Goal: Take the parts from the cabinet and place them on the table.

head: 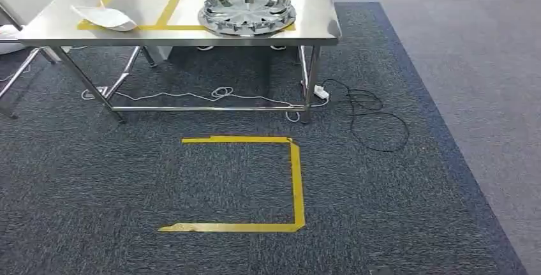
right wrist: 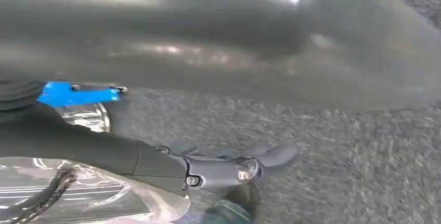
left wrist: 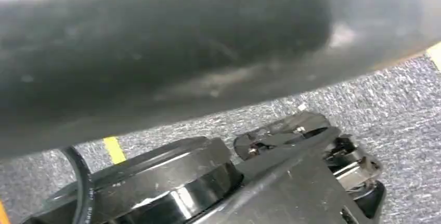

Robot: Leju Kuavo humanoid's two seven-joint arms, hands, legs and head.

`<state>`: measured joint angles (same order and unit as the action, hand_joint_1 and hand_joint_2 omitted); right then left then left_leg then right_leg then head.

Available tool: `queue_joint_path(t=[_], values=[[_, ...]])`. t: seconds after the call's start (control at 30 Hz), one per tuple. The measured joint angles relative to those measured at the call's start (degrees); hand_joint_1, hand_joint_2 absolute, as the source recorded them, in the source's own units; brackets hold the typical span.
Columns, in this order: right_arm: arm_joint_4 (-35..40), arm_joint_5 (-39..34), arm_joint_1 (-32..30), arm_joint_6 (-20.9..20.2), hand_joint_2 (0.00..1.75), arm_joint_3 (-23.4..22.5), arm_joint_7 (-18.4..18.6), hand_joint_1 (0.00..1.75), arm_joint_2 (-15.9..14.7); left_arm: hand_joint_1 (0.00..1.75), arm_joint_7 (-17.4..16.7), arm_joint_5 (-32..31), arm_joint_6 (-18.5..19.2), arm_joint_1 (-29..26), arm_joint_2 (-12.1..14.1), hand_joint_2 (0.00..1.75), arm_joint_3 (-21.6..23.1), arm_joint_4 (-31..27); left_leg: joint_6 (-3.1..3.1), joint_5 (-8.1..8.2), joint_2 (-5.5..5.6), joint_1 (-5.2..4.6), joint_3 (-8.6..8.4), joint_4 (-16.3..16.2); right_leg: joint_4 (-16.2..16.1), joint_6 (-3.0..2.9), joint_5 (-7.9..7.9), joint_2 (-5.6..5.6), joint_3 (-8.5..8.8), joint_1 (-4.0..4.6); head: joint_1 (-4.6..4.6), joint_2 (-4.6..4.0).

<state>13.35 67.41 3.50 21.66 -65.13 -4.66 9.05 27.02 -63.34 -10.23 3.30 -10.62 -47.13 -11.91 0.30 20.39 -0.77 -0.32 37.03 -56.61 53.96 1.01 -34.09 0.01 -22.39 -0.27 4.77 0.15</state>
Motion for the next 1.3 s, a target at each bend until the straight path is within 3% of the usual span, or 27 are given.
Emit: queue_joint_path(t=[0.03, 0.07, 0.13, 0.2, 0.23, 0.27, 0.3, 0.37, 0.4, 0.5, 0.57, 0.6, 0.67, 0.73, 0.77, 0.8, 0.87, 0.9, 0.97, 1.0, 1.03, 1.1, 1.13, 1.17, 1.2, 1.23, 1.3], values=[[-0.02, -0.39, -0.16, -0.09, 0.0, -0.28, -0.07, 0.0, 0.0, 0.0, -0.22, 0.11, -0.48, -0.11, 0.0, 0.0, -0.04, 0.0, -0.38, -0.68, 0.02, 0.05, 0.14, 0.11, -0.08, -0.7, 0.68, -0.14, -0.51, -0.13, -0.04, 0.0], [-0.11, -0.9, -0.14, -0.29, 0.0, -0.61, -0.28, 0.0, 0.02, 0.0, -0.44, 0.22, -0.81, -0.22, 0.0, 0.0, -0.13, 0.0, -0.7, 0.58, 0.18, 0.27, 0.56, -0.35, -0.07, -1.17, 1.32, -0.4, -1.06, -0.33, -0.11, 0.0], [-0.11, -1.92, -0.19, -0.46, 0.0, -1.22, -0.92, 0.0, 0.02, 0.0, -0.74, 0.29, -1.4, -0.53, 0.0, 0.0, -0.3, 0.0, -1.41, 8.35, 0.27, 0.47, 1.93, -6.23, -0.03, -1.68, 2.52, -0.47, -2.29, -0.33, -0.48, 0.0], [-0.11, -2.82, -0.23, -0.44, 0.0, -1.81, -1.6, 0.0, 0.02, 0.0, -0.96, 0.29, -1.55, -0.51, 0.02, 0.0, -0.39, 0.02, -1.86, 12.83, 0.28, 0.58, 3.55, -14.83, 0.12, -1.72, 3.49, -0.59, -3.51, -0.25, -0.42, 0.0], [-0.13, -3.3, -0.26, -0.44, 0.0, -2.25, -2.01, 0.0, 0.02, 0.0, -1.03, 0.29, -1.58, -0.53, 0.02, 0.0, -0.41, 0.0, -1.95, 12.69, 0.29, 0.6, 3.64, -17.7, 0.37, -1.58, 3.92, -0.59, -4.22, -0.25, -0.42, 0.0], [-0.13, -3.63, -0.27, -0.42, 0.0, -2.62, -2.25, 0.0, 0.02, 0.0, -1.05, 0.29, -1.6, -0.57, 0.02, 0.0, -0.44, 0.0, -1.92, 11.3, 0.3, 0.61, 2.44, -17.48, 0.67, -1.47, 4.17, -0.63, -4.87, -0.25, -0.44, 0.0], [-0.13, -3.85, -0.26, -0.39, 0.0, -2.88, -2.45, 0.0, 0.02, 0.0, -1.07, 0.29, -1.62, -0.6, 0.04, 0.0, -0.46, 0.0, -1.79, 9.66, 0.31, 0.63, -0.05, -14.25, 1.04, -1.33, 4.35, -0.63, -5.04, -0.25, -0.42, 0.0], [-0.13, -4.15, -0.19, -0.37, 0.0, -3.3, -2.78, 0.0, 0.09, 0.0, -1.14, 0.29, -1.77, -0.57, 0.13, 0.0, -0.55, 0.0, -1.21, 7.26, 0.37, 0.62, -7.18, -3.36, 1.66, -1.07, 4.57, -0.54, -5.47, -0.26, -0.44, 0.0], [-0.13, -4.3, -0.19, -0.35, 0.0, -3.54, -2.97, 0.0, 0.15, 0.0, -1.16, 0.29, -1.84, -0.48, 0.2, 0.0, -0.7, 0.0, -0.68, 8.66, 0.57, 0.49, -9.25, -0.14, 1.97, -0.83, 4.68, -0.59, -6.06, -0.11, -0.37, 0.0], [-0.13, -4.54, 0.07, -0.31, 0.0, -4.09, -3.23, 0.0, 0.22, 0.0, -1.2, 0.29, -1.95, -0.61, 0.24, 0.0, -1.05, 0.0, 0.12, 8.35, 0.57, 0.11, -8.58, 0.43, 2.07, 0.25, 5.37, -0.54, -6.59, -0.11, -0.35, 0.0], [-0.13, -4.65, 0.05, -0.26, 0.0, -4.22, -3.26, 0.0, 0.24, 0.0, -1.22, 0.29, -2.04, -0.59, 0.22, 0.0, -1.16, 0.0, 1.13, 7.47, 0.37, 0.64, -8.5, 1.36, 2.4, 0.92, 4.85, -0.47, -7.15, -0.14, -0.35, 0.0], [-0.13, -4.79, 0.07, -0.26, 0.0, -4.37, -3.43, 0.0, 0.24, 0.0, -1.22, 0.29, -2.04, -0.51, 0.22, 0.0, -1.22, 0.0, 1.52, 7.22, 0.31, 0.63, -8.14, 1.38, 4.51, 1.08, 2.96, -0.29, -8.26, -0.1, -0.15, 0.0], [-0.13, -5.18, 0.22, -0.26, 0.0, -4.68, -3.8, 0.0, 0.24, 0.0, -1.25, 0.29, -2.04, -0.43, 0.22, 0.0, -1.29, 0.02, 1.84, 6.82, 0.24, 0.48, -7.35, 1.32, 13.8, 1.39, -1.82, -0.17, -12.42, -0.25, 0.06, 0.0], [-0.15, -5.33, 0.12, -0.26, 0.0, -5.03, -3.96, 0.0, 0.26, 0.0, -1.25, 0.29, -2.04, -0.5, 0.24, 0.0, -1.35, 0.0, 1.86, 6.37, 0.2, 0.31, -6.69, 1.24, 20.85, 1.58, -4.16, -0.18, -15.53, -0.29, 0.11, 0.0], [-0.15, -5.35, 0.02, -0.26, 0.0, -5.18, -4.02, 0.0, 0.26, 0.0, -1.25, 0.29, -2.04, -0.54, 0.24, 0.0, -1.4, 0.0, 1.82, 6.21, 0.2, 0.25, -6.47, 1.19, 20.54, 1.6, -3.18, -0.18, -15.18, -0.32, 0.04, 0.0], [-0.15, -5.38, 0.0, -0.26, 0.0, -5.24, -4.06, 0.0, 0.26, 0.0, -1.25, 0.29, -2.04, -0.54, 0.26, 0.0, -1.42, 0.0, 1.74, 6.07, 0.22, 0.21, -6.34, 1.1, 17.37, 1.51, -1.05, -0.18, -13.37, -0.32, 0.09, 0.0], [-0.15, -5.75, 0.13, -0.31, 0.0, -5.53, -4.2, 0.0, 0.26, 0.0, -1.25, 0.29, -2.04, -0.53, 0.22, 0.0, -1.44, 0.02, 1.59, 6.0, 0.23, 0.21, -6.27, 0.79, 5.96, 1.09, 4.08, -0.22, -7.16, -0.32, 0.11, 0.0], [-0.15, -6.25, 0.33, -0.53, 0.0, -5.66, -4.26, 0.0, 0.26, 0.0, -1.25, 0.29, -2.01, -0.5, 0.22, 0.0, -1.44, 0.0, 1.26, 5.96, 0.21, 0.06, -6.14, 0.58, 2.47, 0.88, 3.61, -0.21, -5.48, -0.23, 0.06, 0.0], [-0.15, -6.95, 0.53, -0.77, 0.0, -6.12, -4.5, 0.0, 0.26, 0.0, -1.25, 0.29, -1.97, -0.29, 0.26, 0.0, -1.46, 0.0, 0.6, 5.83, 0.22, -0.19, -5.5, 0.14, 1.72, 0.39, 3.73, -0.06, -5.75, -0.19, -0.11, 0.0], [-0.15, -7.28, 0.4, -0.85, 0.0, -6.36, -4.52, 0.0, 0.28, 0.0, -1.27, 0.26, -1.93, -0.27, 0.37, 0.0, -1.48, 0.0, 1.84, 6.6, 0.25, -0.31, -5.37, -0.02, 1.6, 0.47, 3.76, -0.15, -5.78, -0.25, 0.0, 0.0], [-0.15, -7.67, 0.26, -1.05, 0.0, -6.78, -4.55, 0.0, 0.28, 0.0, -1.31, 0.26, -1.79, -0.35, 0.39, 0.0, -1.48, 0.0, 2.54, 6.03, 0.24, -0.33, -5.38, -0.02, 1.6, 0.44, 3.78, -0.2, -5.69, -0.16, -0.09, 0.0], [-0.17, -8.33, 0.37, -1.68, 0.0, -7.15, -4.59, 0.0, 0.44, 0.0, -1.33, 0.22, -1.79, -0.37, 0.79, 0.0, -1.51, 0.0, 2.12, 5.71, 0.3, -0.5, -5.3, -0.09, 1.41, 1.0, 4.31, -0.43, -5.68, -0.57, -0.15, 0.0], [-0.2, -8.69, 0.46, -1.84, 0.0, -7.41, -4.59, 0.0, 0.5, 0.0, -1.33, 0.13, -1.77, -0.3, 0.81, 0.0, -1.51, 0.0, 2.28, 5.28, 0.32, -0.68, -5.47, 0.48, 0.96, 1.04, 4.65, -0.41, -5.8, -0.66, -0.18, 0.0], [-0.2, -9.05, 0.57, -1.94, 0.0, -7.69, -4.65, 0.0, 0.55, 0.0, -1.33, 0.09, -1.75, -0.26, 0.81, 0.0, -1.51, 0.0, 3.09, 4.52, 0.33, -0.72, -6.13, 1.99, 0.0, 1.18, 5.07, -0.37, -5.37, -0.48, -0.24, 0.0], [-0.2, -9.44, 0.68, -1.99, 0.0, -8.04, -4.72, 0.0, 0.52, 0.0, -1.33, 0.09, -1.62, -0.28, 0.46, 0.0, -1.51, 0.0, 2.81, 2.8, -0.11, 0.13, -7.83, 5.47, 0.43, 0.78, 4.64, -0.13, -4.94, -0.27, -0.18, 0.0], [-0.2, -9.59, 0.72, -2.03, 0.0, -8.33, -4.89, 0.0, 0.52, 0.0, -1.33, 0.07, -1.49, -0.28, 0.53, 0.0, -1.51, 0.0, 3.28, 2.09, -0.2, 0.28, -8.36, 6.8, 1.93, 0.92, 3.18, -0.01, -6.03, -0.01, 0.04, 0.0], [-0.22, -9.81, 0.73, -2.19, 0.0, -8.57, -4.94, 0.0, 0.52, 0.0, -1.35, 0.09, -1.42, -0.12, 0.57, 0.0, -1.53, 0.0, 2.78, 1.69, -0.68, 0.76, -8.07, 7.15, 9.41, 1.67, -0.87, 0.12, -10.15, -0.48, 0.09, 0.0]])
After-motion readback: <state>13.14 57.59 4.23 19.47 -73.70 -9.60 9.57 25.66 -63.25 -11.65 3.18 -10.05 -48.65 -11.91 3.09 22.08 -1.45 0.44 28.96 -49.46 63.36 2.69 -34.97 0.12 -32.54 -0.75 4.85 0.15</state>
